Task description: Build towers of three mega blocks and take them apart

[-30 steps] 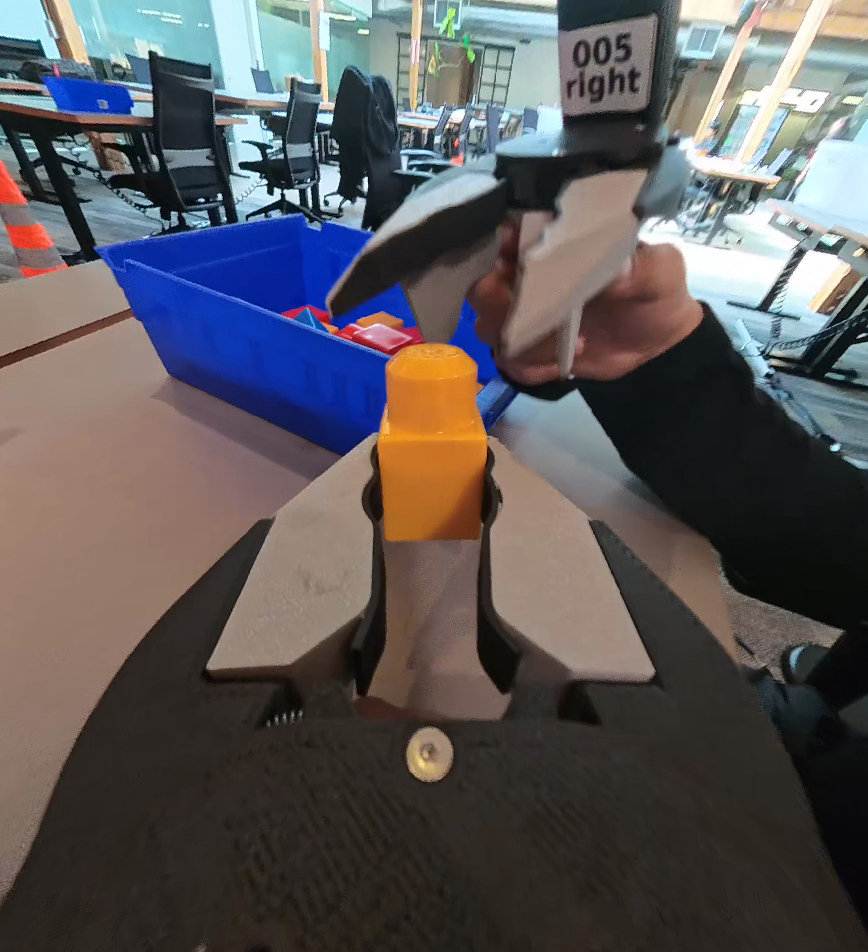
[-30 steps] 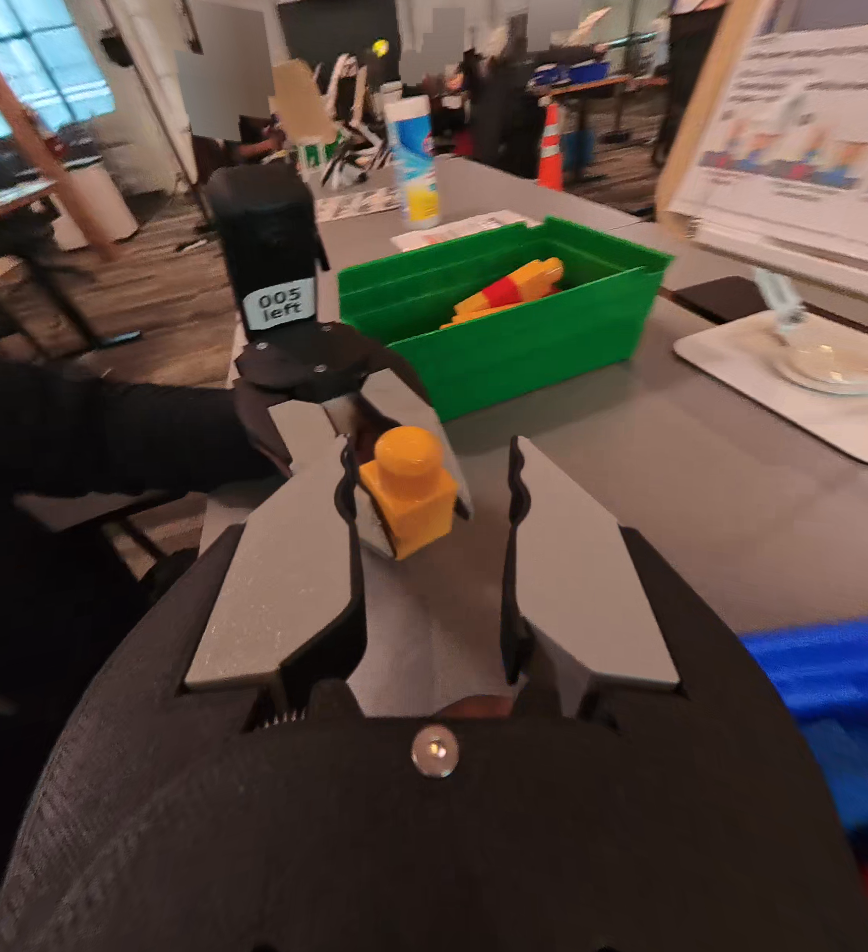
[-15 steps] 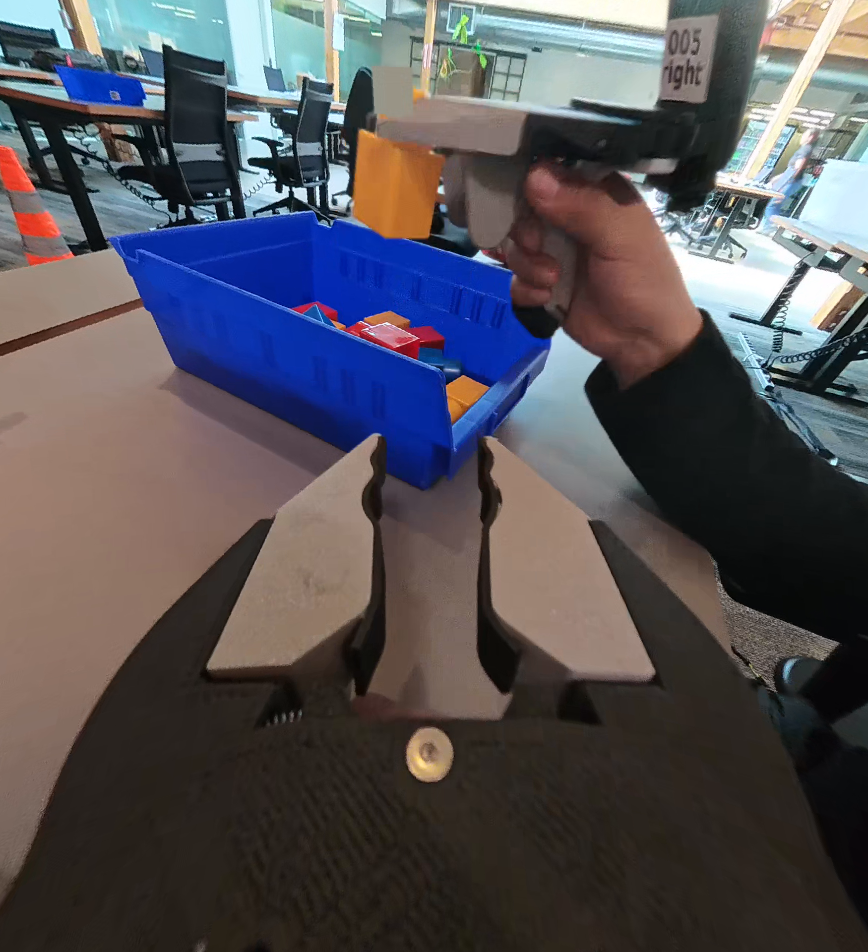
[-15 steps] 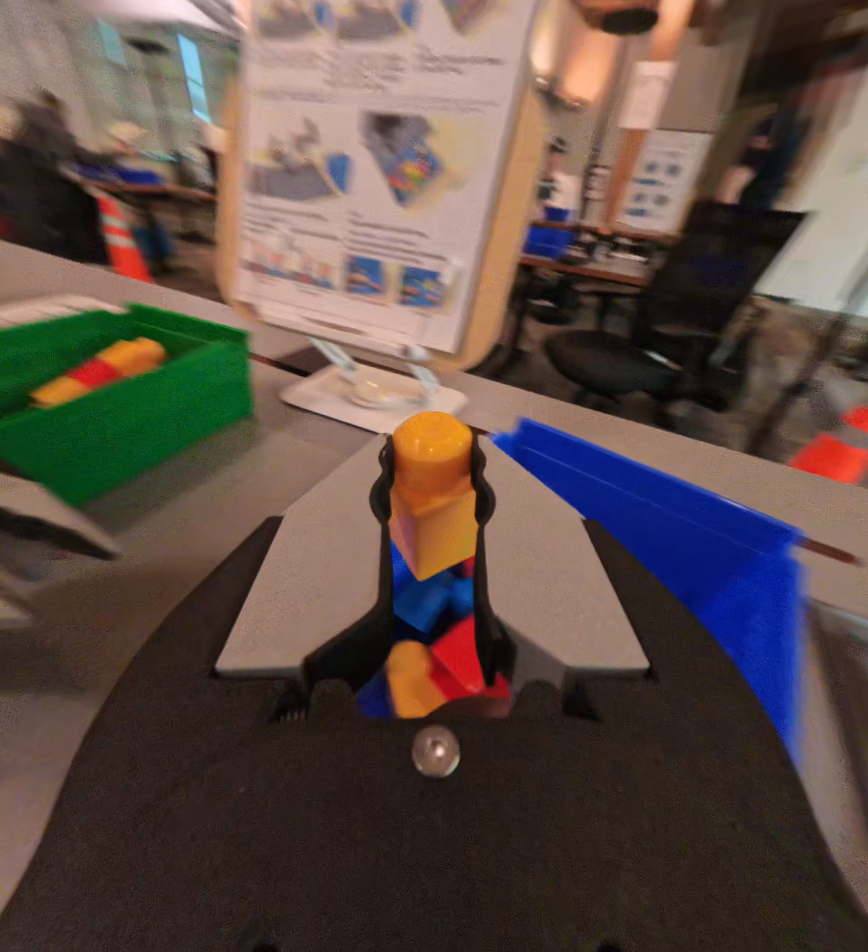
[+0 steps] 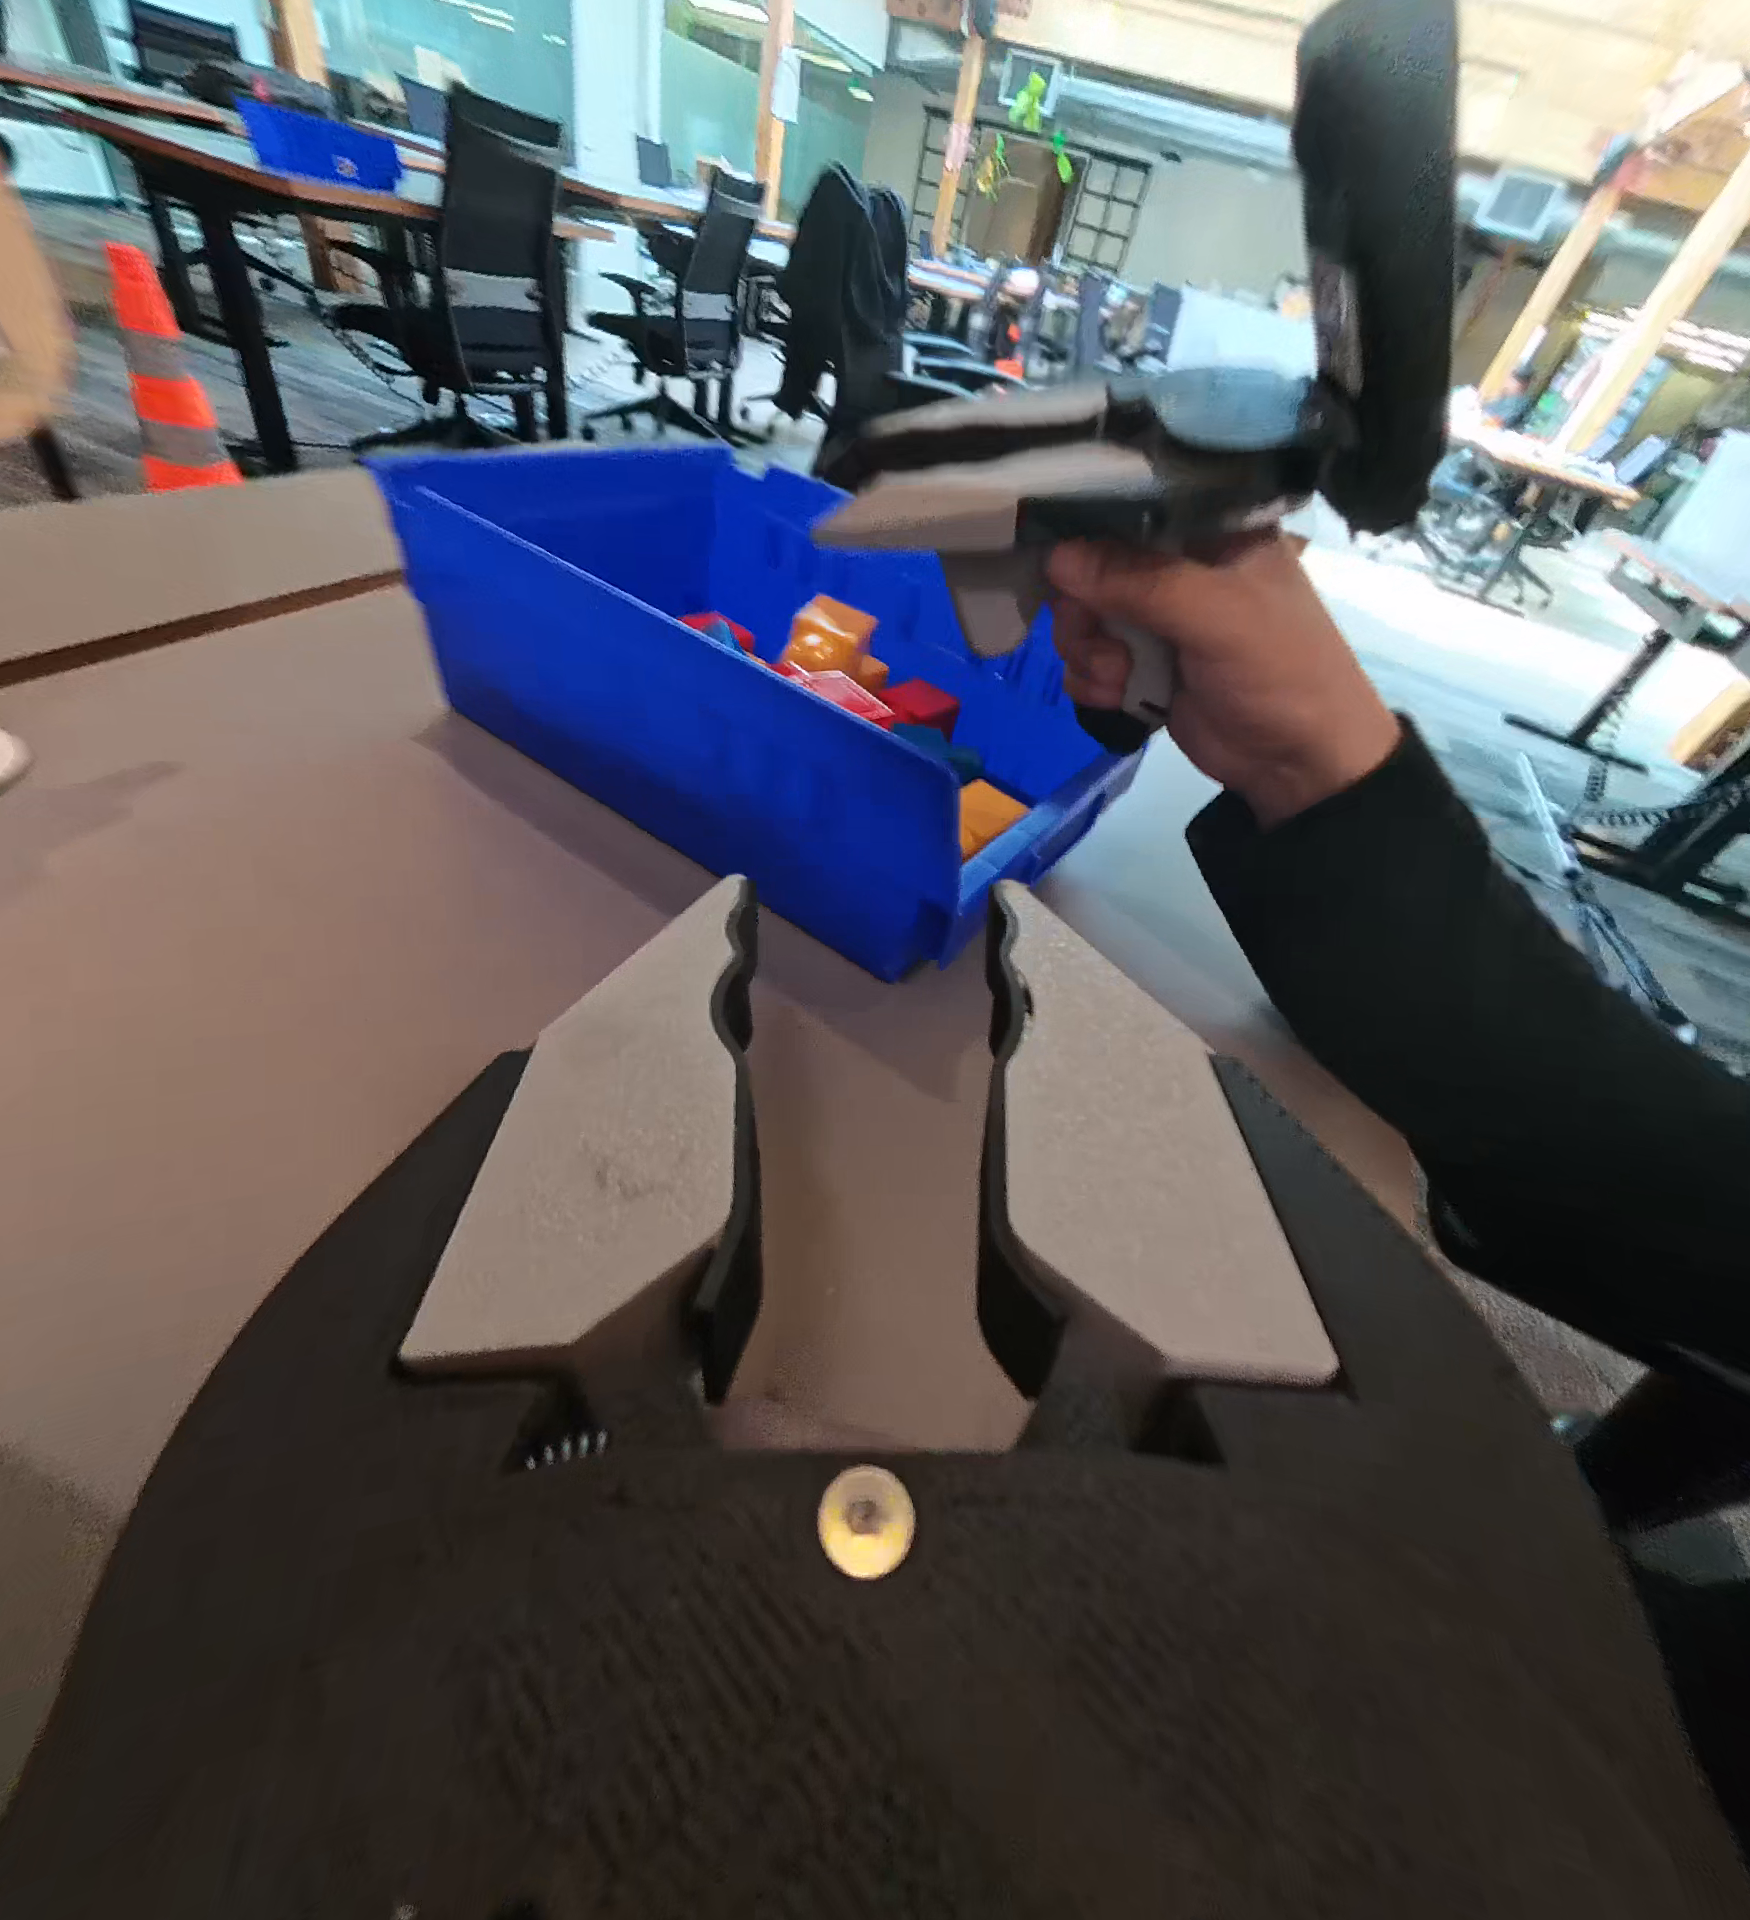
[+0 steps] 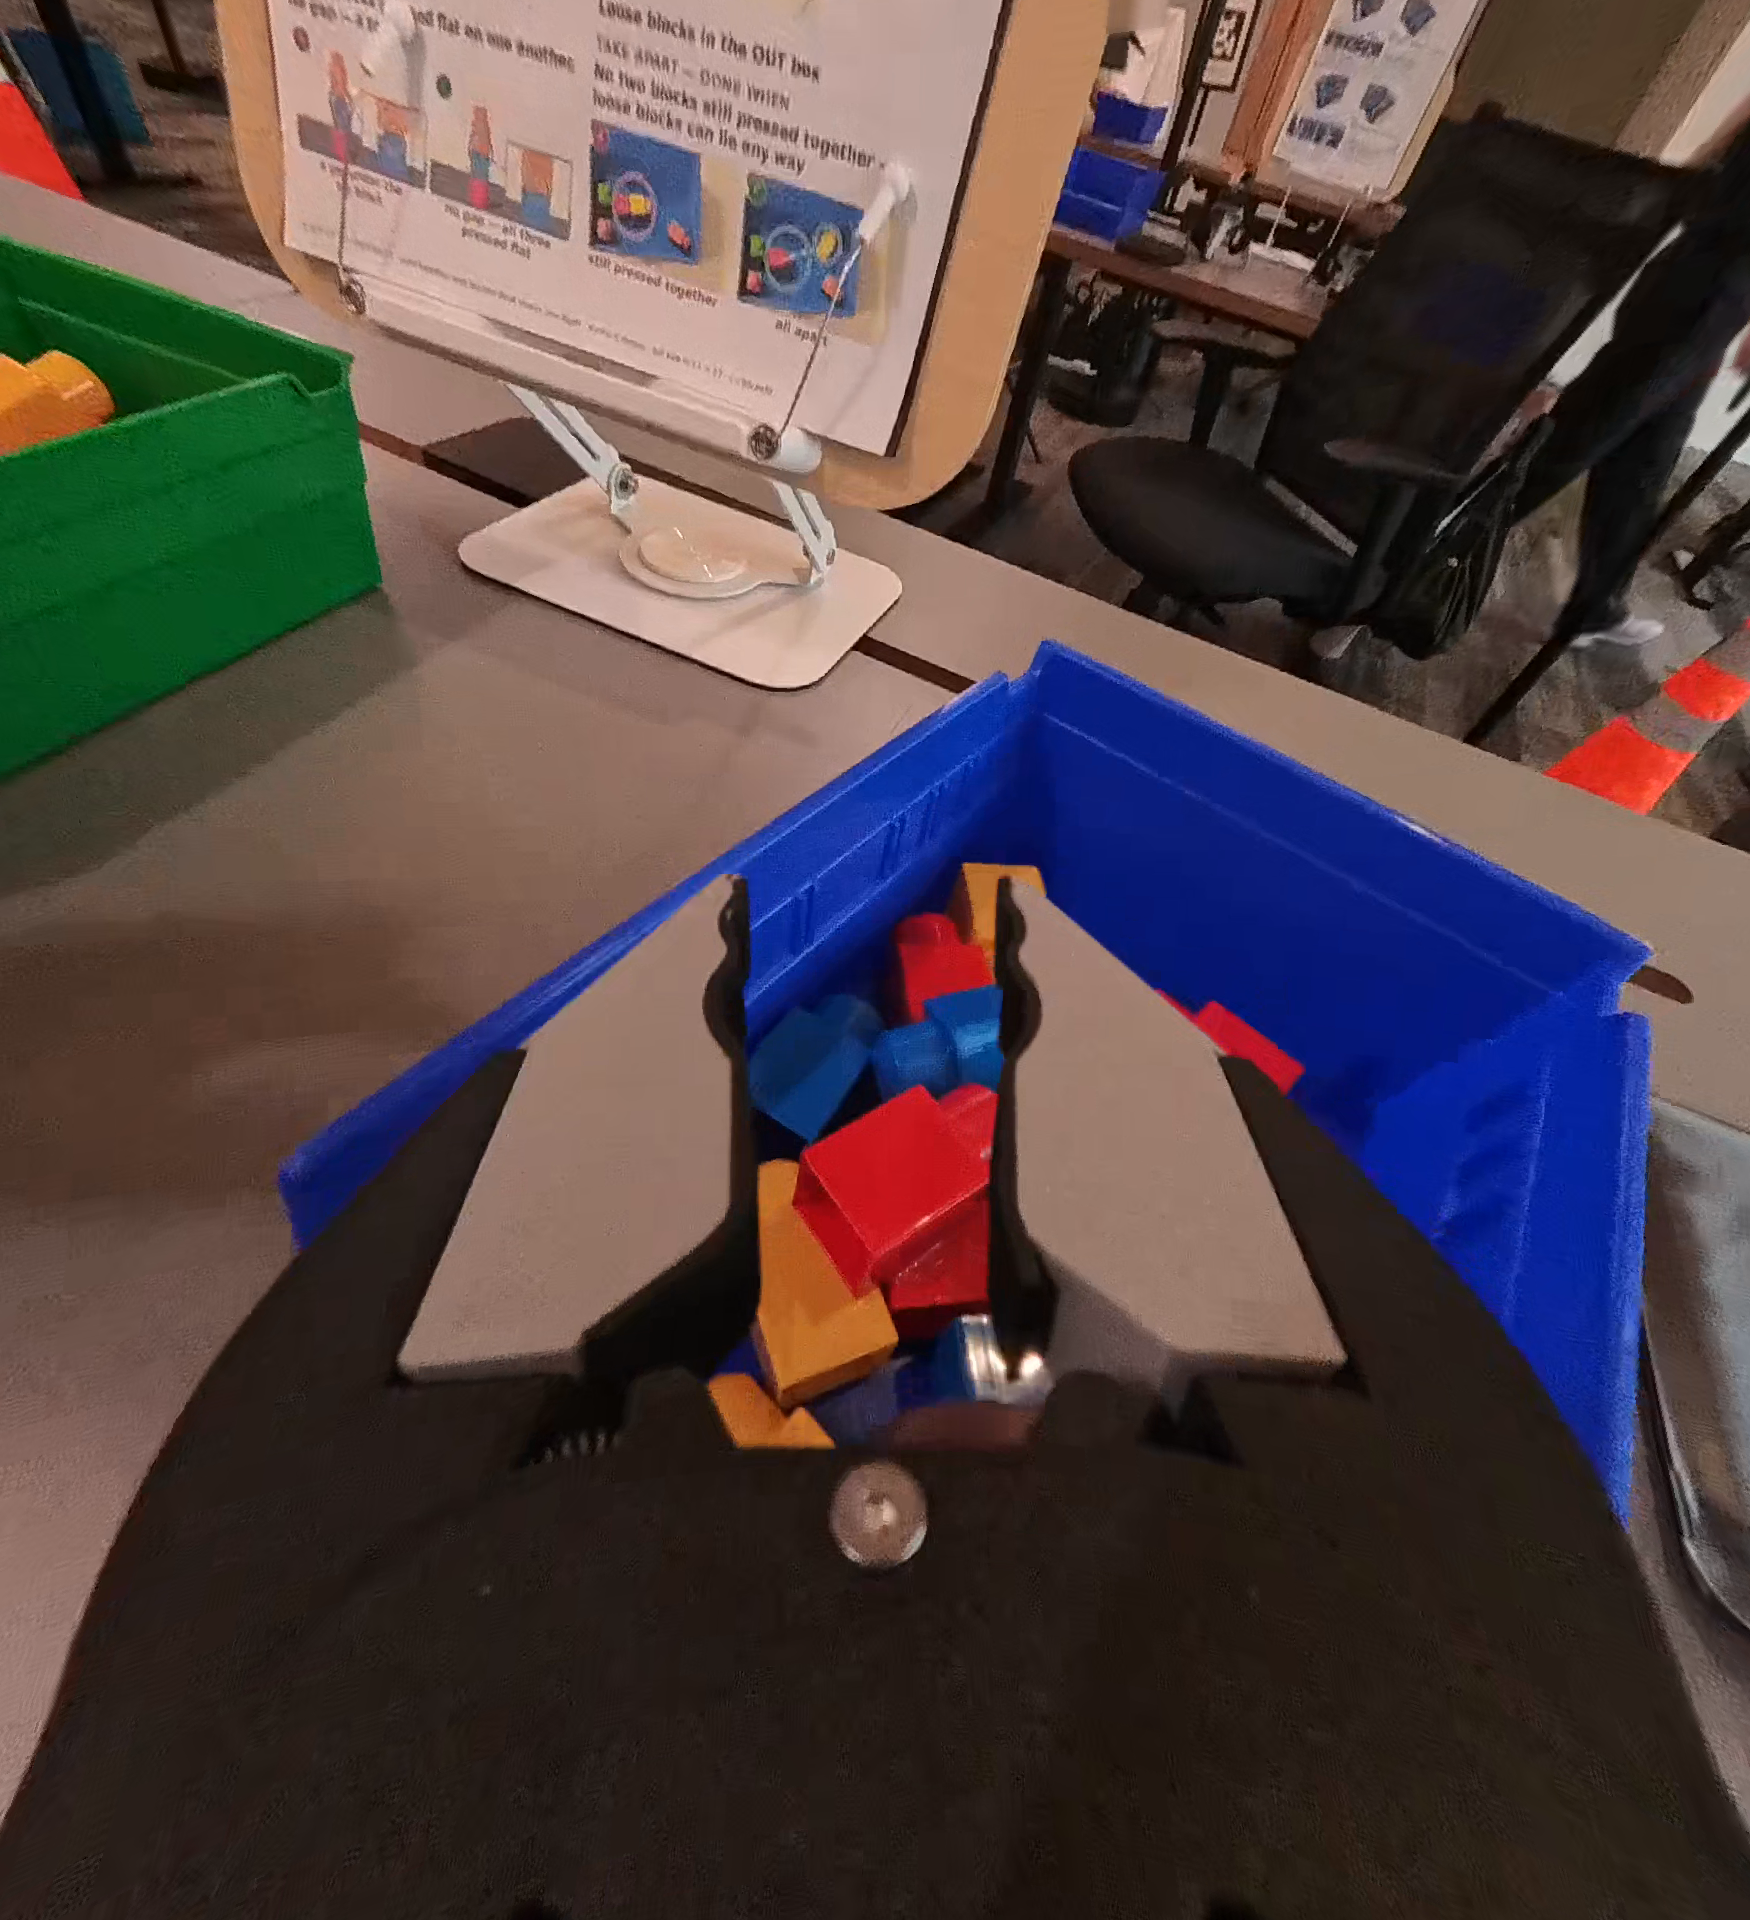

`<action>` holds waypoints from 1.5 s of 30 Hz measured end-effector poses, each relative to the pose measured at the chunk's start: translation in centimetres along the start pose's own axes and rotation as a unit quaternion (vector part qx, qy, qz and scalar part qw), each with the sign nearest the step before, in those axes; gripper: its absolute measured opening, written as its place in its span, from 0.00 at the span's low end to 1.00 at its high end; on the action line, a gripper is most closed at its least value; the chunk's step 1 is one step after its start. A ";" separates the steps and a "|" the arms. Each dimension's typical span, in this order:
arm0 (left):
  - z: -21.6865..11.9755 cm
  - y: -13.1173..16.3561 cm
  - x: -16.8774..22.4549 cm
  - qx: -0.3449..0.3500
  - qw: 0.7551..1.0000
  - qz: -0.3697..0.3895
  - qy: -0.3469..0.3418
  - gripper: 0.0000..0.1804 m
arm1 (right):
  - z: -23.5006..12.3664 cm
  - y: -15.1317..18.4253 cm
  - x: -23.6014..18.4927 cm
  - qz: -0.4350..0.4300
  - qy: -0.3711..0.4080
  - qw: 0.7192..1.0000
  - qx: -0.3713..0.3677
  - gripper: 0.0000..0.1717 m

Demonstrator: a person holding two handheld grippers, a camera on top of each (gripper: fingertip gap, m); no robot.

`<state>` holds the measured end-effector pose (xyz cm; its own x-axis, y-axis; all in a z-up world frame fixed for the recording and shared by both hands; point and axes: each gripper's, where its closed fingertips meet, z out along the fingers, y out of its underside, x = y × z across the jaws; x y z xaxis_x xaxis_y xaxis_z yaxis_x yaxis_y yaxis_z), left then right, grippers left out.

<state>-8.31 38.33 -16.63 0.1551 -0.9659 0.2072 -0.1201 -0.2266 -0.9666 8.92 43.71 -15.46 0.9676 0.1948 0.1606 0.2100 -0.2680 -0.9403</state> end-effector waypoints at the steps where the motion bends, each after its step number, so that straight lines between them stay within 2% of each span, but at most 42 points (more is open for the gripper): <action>1: -1.5 -1.1 -1.0 0.004 1.000 0.007 -0.023 0.23 | 0.1 0.3 0.1 0.003 -0.003 1.000 -0.009 0.27; 3: -5.4 -3.1 -5.0 -0.012 0.992 0.037 -0.116 0.23 | -0.1 0.1 -0.1 0.010 -0.012 1.000 -0.002 0.27; 5: -9.7 -3.8 -10.4 -0.066 0.972 0.048 -0.220 0.23 | -0.5 -0.7 -0.3 0.016 -0.021 1.000 0.017 0.27; 7: -13.9 -2.5 -16.1 -0.148 0.941 0.041 -0.301 0.24 | -0.8 -1.2 -0.4 0.018 -0.027 0.999 0.030 0.27; 9: -17.7 0.4 -21.2 -0.236 0.899 0.020 -0.370 0.28 | -0.9 -1.5 -0.5 0.018 -0.028 0.999 0.035 0.27; 11: -19.3 3.9 -23.2 -0.301 0.879 -0.034 -0.368 0.29 | -1.1 -1.7 -0.5 0.018 -0.031 0.999 0.039 0.27; 13: -20.2 6.6 -24.8 -0.353 0.854 -0.051 -0.378 0.29 | -1.2 -1.8 -0.5 0.021 -0.032 0.998 0.043 0.27; 15: -21.0 8.0 -26.7 -0.387 0.825 -0.038 -0.410 0.31 | -1.3 -1.8 -0.5 0.023 -0.034 0.998 0.045 0.27; 17: -21.5 8.3 -28.0 -0.408 0.804 -0.024 -0.433 0.27 | -1.3 -1.8 -0.6 0.023 -0.036 0.998 0.044 0.27; 19: -21.0 9.6 -27.7 -0.430 0.805 -0.067 -0.404 0.28 | -1.2 -1.7 -0.7 0.021 -0.039 0.998 0.041 0.27; 20: -20.6 9.5 -27.8 -0.422 0.813 -0.083 -0.393 0.23 | -1.2 -1.6 -0.7 0.020 -0.040 0.998 0.040 0.27; 22: -20.5 9.8 -28.0 -0.417 0.816 -0.112 -0.384 0.20 | -1.3 -1.8 -0.9 0.017 -0.043 0.998 0.042 0.27; 24: -20.6 9.7 -28.2 -0.417 0.817 -0.117 -0.380 0.20 | -1.5 -2.0 -0.9 0.016 -0.045 0.998 0.047 0.26; 27: -20.5 8.7 -27.9 -0.413 0.824 -0.087 -0.377 0.19 | -1.6 -2.2 -1.6 0.015 -0.065 0.996 0.051 0.26; 29: -20.0 5.8 -27.5 -0.375 0.845 -0.056 -0.377 0.19 | -2.0 -2.8 -3.8 0.017 -0.127 0.990 0.063 0.26; 31: -19.5 1.6 -26.6 -0.325 0.867 -0.001 -0.377 0.19 | -2.6 -3.8 -6.5 0.026 -0.198 0.976 0.083 0.27; 33: -18.2 -2.6 -23.9 -0.286 0.888 0.083 -0.350 0.19 | -3.5 -4.6 -9.3 0.021 -0.265 0.959 0.099 0.30; 35: -16.3 -4.9 -19.6 -0.282 0.899 0.170 -0.290 0.19 | -4.5 -5.2 -12.1 -0.002 -0.320 0.941 0.113 0.31; 37: -14.4 -5.3 -15.6 -0.306 0.889 0.237 -0.243 0.19 | -5.4 -5.8 -14.4 -0.036 -0.350 0.927 0.130 0.31; 39: -12.1 -4.4 -11.6 -0.333 0.876 0.291 -0.191 0.19 | -5.8 -6.3 -16.1 -0.068 -0.352 0.922 0.147 0.31; 42: -9.4 -1.3 -6.5 -0.392 0.849 0.340 -0.098 0.19 | -5.5 -6.2 -18.2 -0.141 -0.323 0.924 0.145 0.34; 45: -7.7 1.6 -3.7 -0.437 0.820 0.366 -0.040 0.19 | -5.3 -5.0 -20.8 -0.205 -0.319 0.917 0.124 0.36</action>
<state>-16.63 40.59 -17.76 -0.2132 -0.8797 -0.4252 -0.8619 0.3742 -0.3421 -11.56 36.04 -12.47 0.5196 0.7645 0.3816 0.4221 0.1586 -0.8926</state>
